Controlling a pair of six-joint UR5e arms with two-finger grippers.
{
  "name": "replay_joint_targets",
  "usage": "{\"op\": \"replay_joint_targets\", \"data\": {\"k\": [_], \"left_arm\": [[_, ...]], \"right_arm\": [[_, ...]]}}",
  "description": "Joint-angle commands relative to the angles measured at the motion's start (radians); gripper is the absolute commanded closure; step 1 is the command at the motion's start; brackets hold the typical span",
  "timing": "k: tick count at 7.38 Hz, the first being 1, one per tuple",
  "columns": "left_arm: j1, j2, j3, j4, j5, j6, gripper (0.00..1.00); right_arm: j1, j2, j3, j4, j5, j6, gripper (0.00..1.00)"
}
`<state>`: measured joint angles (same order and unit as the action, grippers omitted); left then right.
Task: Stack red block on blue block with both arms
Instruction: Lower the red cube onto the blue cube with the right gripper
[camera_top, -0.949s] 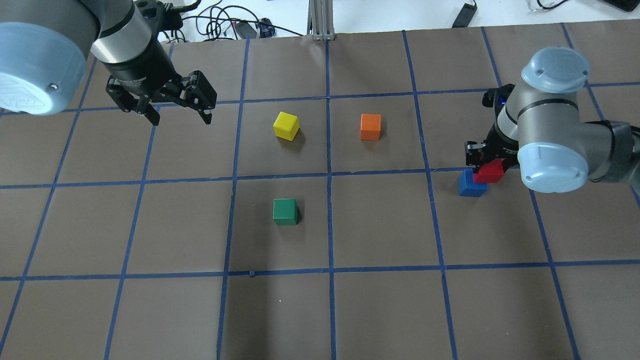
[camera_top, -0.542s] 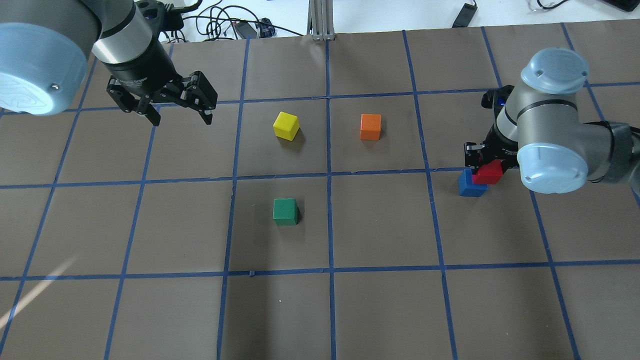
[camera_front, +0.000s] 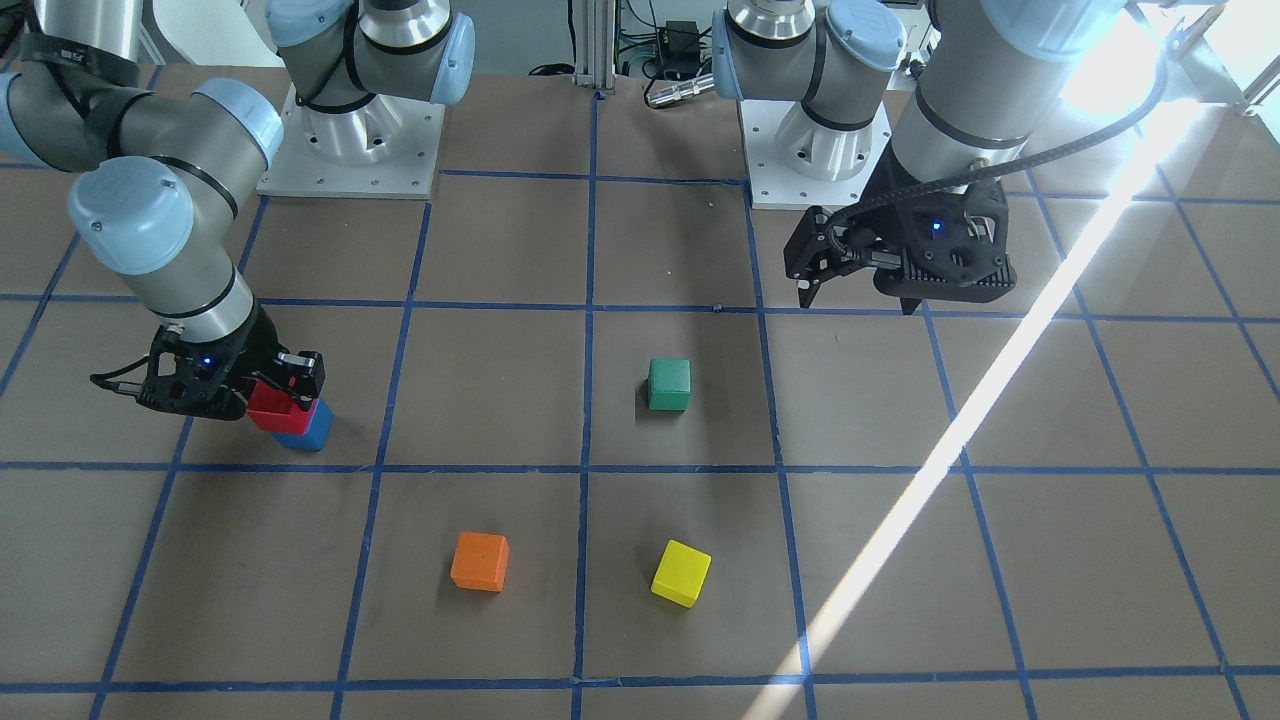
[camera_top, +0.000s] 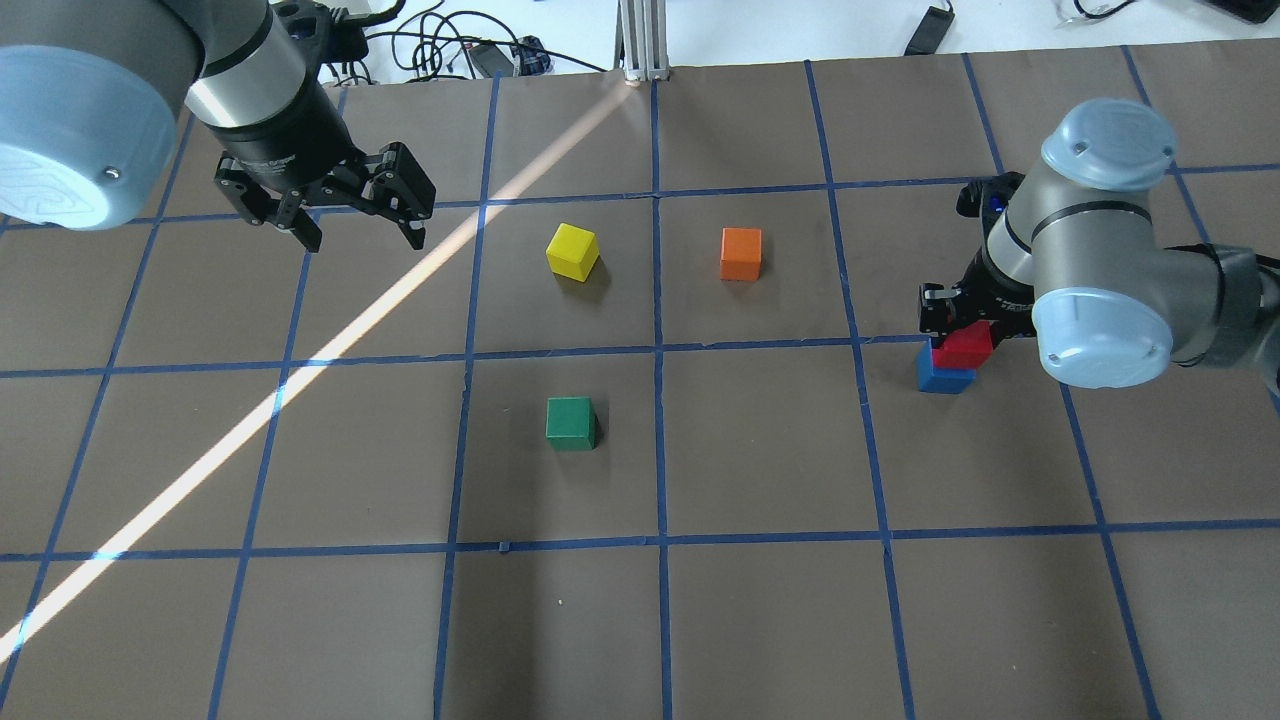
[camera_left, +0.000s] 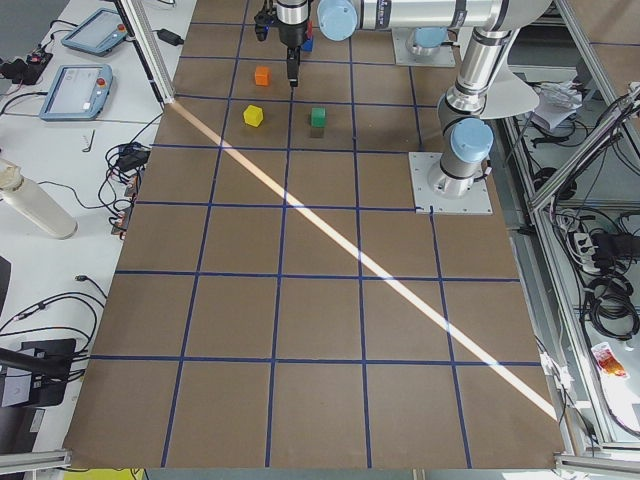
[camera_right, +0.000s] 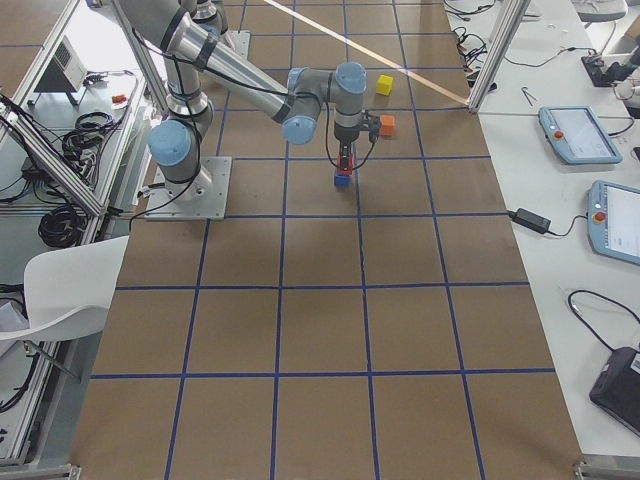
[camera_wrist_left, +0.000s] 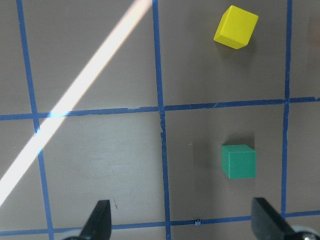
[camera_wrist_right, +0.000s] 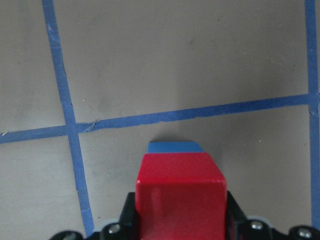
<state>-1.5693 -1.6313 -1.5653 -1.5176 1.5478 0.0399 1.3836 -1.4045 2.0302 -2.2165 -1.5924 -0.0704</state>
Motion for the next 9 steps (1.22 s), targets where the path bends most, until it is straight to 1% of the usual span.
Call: {"op": "replay_joint_targets", "data": {"k": [1,2,5,7,8,9], "left_arm": [[0.000,-0.002,0.005,0.001,-0.002,0.000,0.00],[0.000,-0.004,0.007,0.001,-0.002,0.000,0.00],[0.000,-0.009,0.011,0.001,-0.002,0.000,0.00],[0.000,-0.009,0.013,0.001,-0.002,0.000,0.00],[0.000,-0.010,0.014,0.001,-0.002,0.000,0.00],[0.000,-0.010,0.014,-0.001,-0.002,0.000,0.00]], "right_arm": [[0.000,0.001,0.002,0.004,0.000,0.001,0.95],[0.000,-0.001,0.004,0.009,0.000,0.001,0.94],[0.002,0.001,0.004,0.011,-0.006,0.001,0.87],[0.002,0.002,0.004,0.014,-0.007,0.001,0.79],[0.002,0.004,0.004,0.012,-0.006,0.001,0.72],[0.002,0.004,0.004,0.012,-0.006,0.001,0.53]]}}
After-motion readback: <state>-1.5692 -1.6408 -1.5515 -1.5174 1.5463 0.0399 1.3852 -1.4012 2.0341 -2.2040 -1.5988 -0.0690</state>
